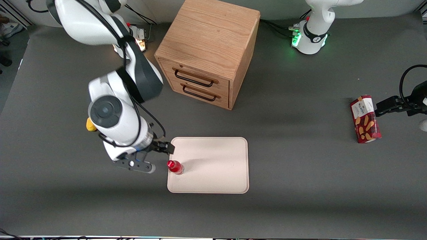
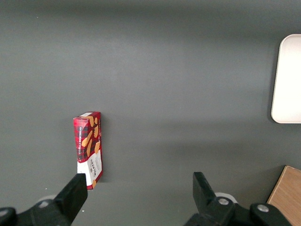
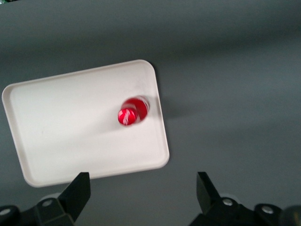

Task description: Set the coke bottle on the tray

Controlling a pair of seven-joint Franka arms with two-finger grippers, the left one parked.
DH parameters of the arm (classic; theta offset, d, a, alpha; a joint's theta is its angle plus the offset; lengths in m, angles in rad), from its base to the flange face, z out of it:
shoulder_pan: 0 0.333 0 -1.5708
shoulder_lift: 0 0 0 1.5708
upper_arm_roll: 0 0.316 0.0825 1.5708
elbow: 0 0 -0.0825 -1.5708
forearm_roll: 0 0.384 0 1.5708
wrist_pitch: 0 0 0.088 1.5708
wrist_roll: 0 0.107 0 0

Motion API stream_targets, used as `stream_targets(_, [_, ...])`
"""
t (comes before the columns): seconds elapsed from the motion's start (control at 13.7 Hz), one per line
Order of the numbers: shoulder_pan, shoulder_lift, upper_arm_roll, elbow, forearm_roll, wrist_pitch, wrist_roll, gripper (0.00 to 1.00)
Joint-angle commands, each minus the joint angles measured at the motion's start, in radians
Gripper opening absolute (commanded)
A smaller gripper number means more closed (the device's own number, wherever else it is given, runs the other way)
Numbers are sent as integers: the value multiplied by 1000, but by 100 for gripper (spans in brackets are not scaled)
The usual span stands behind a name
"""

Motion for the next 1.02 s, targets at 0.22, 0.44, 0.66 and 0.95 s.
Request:
stream_targets(0.22, [-14, -188, 56, -29, -17, -261, 27, 100])
stream_targets(0.44, [-91, -270, 94, -70, -11, -322, -2, 100])
stream_targets(0.66, [-215, -392, 129, -220, -4, -312, -169, 100])
stream_targets(0.95, [-367, -499, 143, -376, 3, -228, -390, 100])
